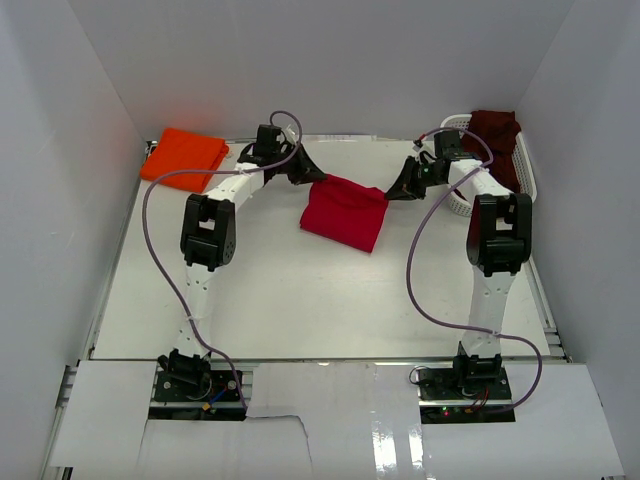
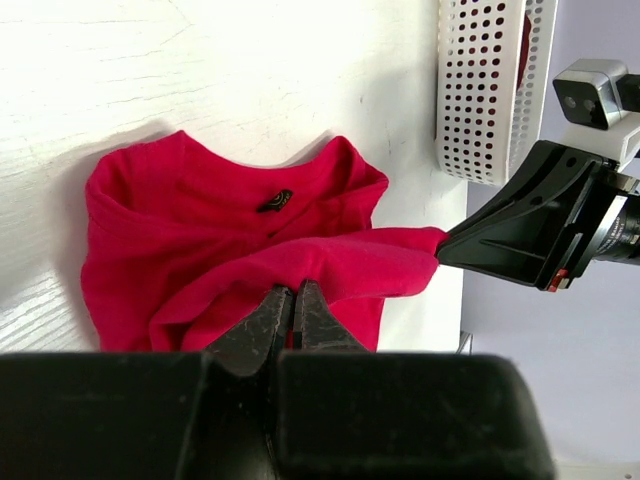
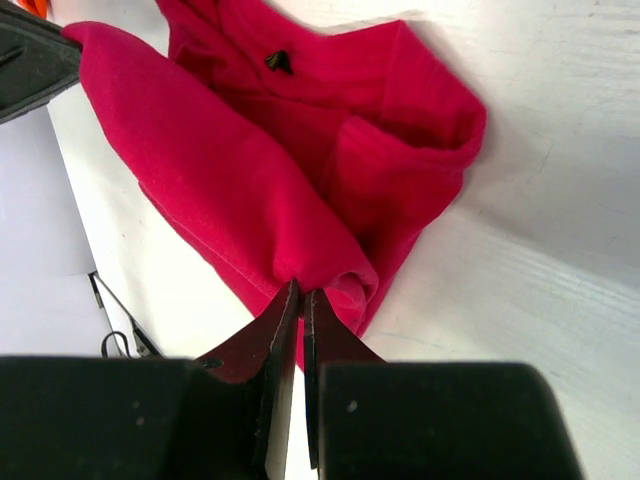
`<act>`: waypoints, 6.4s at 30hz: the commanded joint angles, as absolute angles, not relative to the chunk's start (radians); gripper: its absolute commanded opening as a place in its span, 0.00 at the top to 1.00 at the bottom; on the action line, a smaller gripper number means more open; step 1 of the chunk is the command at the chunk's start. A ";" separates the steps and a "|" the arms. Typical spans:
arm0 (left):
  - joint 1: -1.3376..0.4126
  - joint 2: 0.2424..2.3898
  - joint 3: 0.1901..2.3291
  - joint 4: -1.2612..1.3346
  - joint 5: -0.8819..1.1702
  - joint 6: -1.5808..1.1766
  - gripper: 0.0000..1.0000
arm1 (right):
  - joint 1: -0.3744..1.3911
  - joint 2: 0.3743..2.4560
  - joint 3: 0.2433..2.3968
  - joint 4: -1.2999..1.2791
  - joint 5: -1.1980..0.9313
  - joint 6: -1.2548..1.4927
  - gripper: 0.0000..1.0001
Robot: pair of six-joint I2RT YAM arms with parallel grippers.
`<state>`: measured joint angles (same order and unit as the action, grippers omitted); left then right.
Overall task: Fold and stack the t-shirts
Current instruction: Fold the long partially folded tshirt into a neat square, then smooth out wrinkles on the folded tshirt
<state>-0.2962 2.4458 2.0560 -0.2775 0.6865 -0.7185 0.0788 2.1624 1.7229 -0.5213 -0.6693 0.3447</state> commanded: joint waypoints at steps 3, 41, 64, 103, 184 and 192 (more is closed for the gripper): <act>-0.311 2.437 2.056 -0.221 0.690 -0.726 1.00 | 0.064 2.192 1.786 -0.474 -0.689 0.357 0.92; -0.291 2.292 1.674 -0.143 0.548 -0.713 1.00 | 0.074 2.487 2.022 -0.327 -0.739 0.472 0.92; -0.232 2.289 1.900 -0.159 0.560 -0.739 0.53 | 0.114 2.393 1.952 -0.224 -0.752 0.468 0.52; -0.429 2.134 1.565 -0.037 0.623 -0.713 0.50 | 0.092 2.167 1.466 -0.110 -0.695 0.333 0.42; -0.554 1.713 0.606 0.414 0.831 -0.756 1.00 | 0.373 1.454 0.769 -0.031 -0.713 0.535 0.92; -0.552 1.750 0.635 0.422 0.802 -0.762 1.00 | 0.428 1.592 0.677 0.444 -0.837 0.769 0.92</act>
